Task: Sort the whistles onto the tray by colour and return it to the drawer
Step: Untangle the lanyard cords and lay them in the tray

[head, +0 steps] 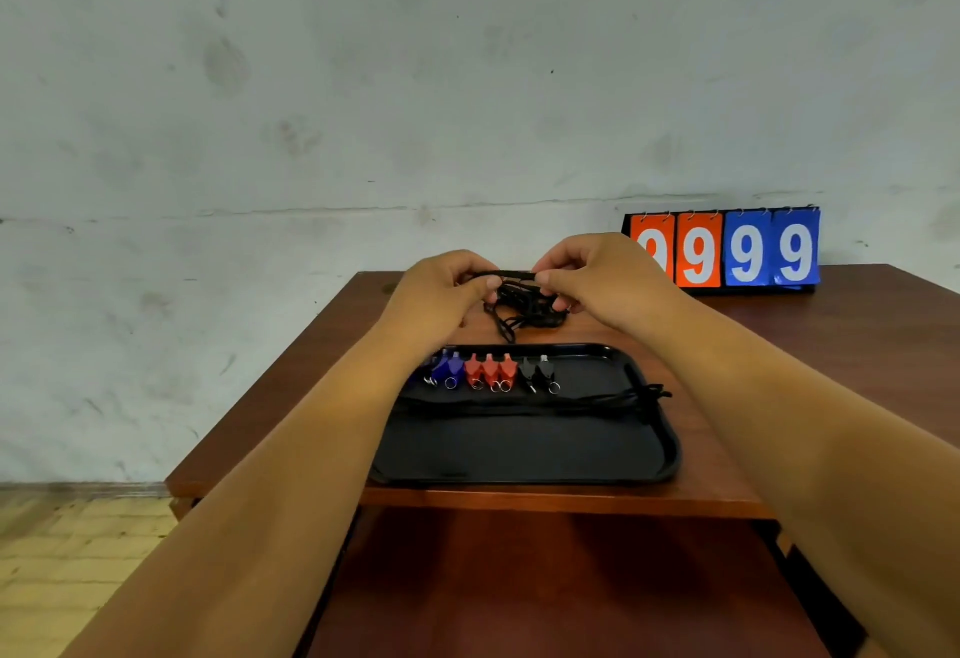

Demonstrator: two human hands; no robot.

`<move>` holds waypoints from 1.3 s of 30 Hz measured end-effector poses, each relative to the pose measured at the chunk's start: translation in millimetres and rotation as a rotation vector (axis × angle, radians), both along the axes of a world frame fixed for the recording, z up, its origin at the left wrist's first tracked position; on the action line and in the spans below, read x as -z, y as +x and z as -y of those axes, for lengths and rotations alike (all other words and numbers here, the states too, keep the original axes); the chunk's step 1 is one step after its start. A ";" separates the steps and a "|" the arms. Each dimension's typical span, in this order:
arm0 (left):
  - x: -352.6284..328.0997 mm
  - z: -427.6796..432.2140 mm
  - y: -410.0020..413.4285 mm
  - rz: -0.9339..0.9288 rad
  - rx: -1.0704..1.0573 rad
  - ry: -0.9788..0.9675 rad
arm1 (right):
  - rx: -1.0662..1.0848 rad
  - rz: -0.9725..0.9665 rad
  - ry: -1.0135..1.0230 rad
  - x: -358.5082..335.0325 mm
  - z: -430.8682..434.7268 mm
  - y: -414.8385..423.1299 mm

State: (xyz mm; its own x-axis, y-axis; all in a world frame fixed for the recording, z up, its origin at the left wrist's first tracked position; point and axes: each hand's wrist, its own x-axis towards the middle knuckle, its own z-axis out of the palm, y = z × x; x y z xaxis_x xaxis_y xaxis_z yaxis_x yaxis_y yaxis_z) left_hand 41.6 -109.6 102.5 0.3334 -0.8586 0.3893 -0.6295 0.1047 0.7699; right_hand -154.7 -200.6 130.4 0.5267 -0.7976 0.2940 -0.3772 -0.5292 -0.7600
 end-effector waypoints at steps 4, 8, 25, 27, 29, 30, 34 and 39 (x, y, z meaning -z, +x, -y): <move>-9.2 -5.8 13.5 0.092 -0.006 0.010 | -0.002 0.004 0.039 3.0 1.2 0.9; -16.2 -13.5 27.3 0.216 -0.032 0.058 | -0.005 -0.030 0.010 7.0 4.6 -0.9; 48.6 -70.9 100.7 0.381 -0.074 0.341 | 0.050 -0.328 -0.117 94.7 31.5 -58.6; 56.3 -72.0 102.3 0.356 -0.071 0.341 | 0.047 -0.362 -0.146 99.1 33.5 -60.4; 61.7 -72.4 102.4 0.353 -0.065 0.359 | 0.041 -0.386 -0.158 101.3 34.6 -62.8; 63.7 -72.2 102.6 0.361 -0.066 0.367 | 0.038 -0.400 -0.158 102.1 34.9 -64.2; 64.5 -72.6 101.4 0.345 -0.093 0.369 | 0.051 -0.432 -0.148 104.1 35.0 -70.3; 65.0 -72.0 100.0 0.314 -0.141 0.331 | 0.060 -0.442 -0.123 106.8 34.6 -74.2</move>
State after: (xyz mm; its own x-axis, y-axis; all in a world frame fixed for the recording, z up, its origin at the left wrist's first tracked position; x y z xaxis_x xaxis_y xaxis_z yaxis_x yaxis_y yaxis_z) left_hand 141.6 -37.7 37.5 0.3654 -0.9085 0.2029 -0.8274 -0.2171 0.5180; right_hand -228.9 -235.2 23.6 0.5772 -0.8035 0.1455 -0.6837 -0.5729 -0.4520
